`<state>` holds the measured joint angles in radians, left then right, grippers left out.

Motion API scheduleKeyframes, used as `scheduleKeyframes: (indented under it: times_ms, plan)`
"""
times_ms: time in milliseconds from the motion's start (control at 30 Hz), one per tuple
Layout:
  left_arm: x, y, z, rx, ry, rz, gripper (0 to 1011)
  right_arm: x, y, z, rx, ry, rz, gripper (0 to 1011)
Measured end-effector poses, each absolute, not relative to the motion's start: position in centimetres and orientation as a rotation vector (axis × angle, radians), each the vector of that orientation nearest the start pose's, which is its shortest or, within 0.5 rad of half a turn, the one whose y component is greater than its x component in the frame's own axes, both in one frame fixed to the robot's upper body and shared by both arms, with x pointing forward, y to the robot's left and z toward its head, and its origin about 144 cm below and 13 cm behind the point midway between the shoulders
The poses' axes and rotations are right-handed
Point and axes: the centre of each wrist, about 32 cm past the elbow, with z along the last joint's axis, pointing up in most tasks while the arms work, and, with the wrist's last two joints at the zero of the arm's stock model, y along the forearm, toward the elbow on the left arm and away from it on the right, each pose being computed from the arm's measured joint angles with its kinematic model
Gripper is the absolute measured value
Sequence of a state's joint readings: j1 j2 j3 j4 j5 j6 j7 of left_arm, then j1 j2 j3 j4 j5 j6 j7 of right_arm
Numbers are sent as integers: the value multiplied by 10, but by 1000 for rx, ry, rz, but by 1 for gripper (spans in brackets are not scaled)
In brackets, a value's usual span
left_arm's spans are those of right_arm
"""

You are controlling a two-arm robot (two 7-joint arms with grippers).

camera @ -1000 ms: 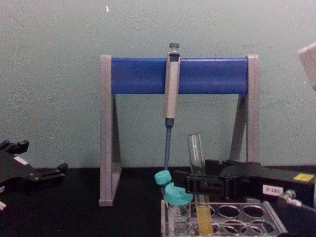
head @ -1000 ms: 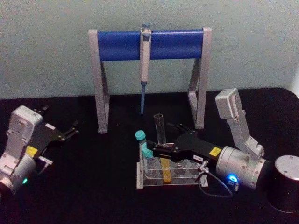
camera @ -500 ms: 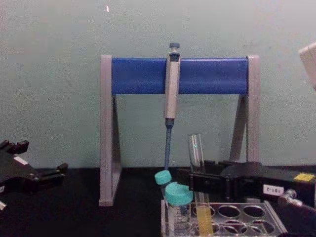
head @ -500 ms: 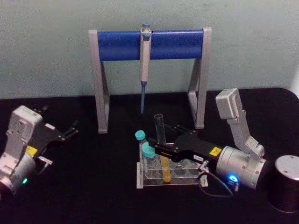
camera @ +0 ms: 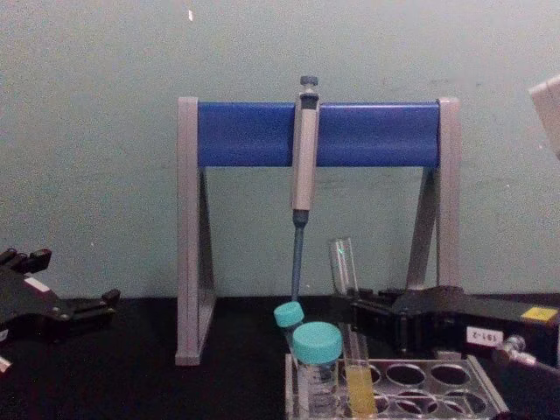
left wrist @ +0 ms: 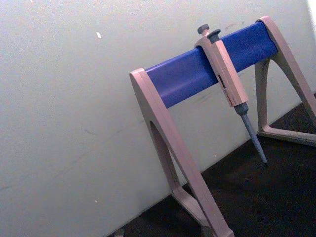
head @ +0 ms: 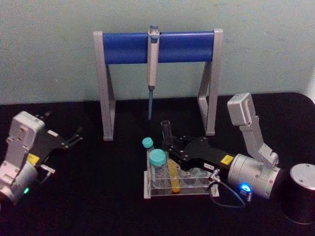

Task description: Pick up the test tube from the test tube rack, shake it, then place it back into the test tube rack.

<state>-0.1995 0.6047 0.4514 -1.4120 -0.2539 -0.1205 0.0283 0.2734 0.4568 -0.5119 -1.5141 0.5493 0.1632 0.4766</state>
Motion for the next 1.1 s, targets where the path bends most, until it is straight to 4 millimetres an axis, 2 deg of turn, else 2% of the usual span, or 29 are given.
scheduleKeyframes:
  times_ms: [67, 133, 700, 1100]
  plan:
    - [489, 310, 1140, 304, -285, 1248, 1001, 502, -223, 1175, -113, 152, -664, 229]
    - [489, 310, 1140, 304, -285, 1248, 1001, 502, -223, 1175, -113, 152, -664, 217]
    - [489, 310, 1140, 304, -285, 1248, 1001, 501, -224, 1175, -102, 138, -665, 217]
    - [489, 310, 1140, 304, -285, 1248, 1002, 499, -228, 1178, -20, 61, -643, 217]
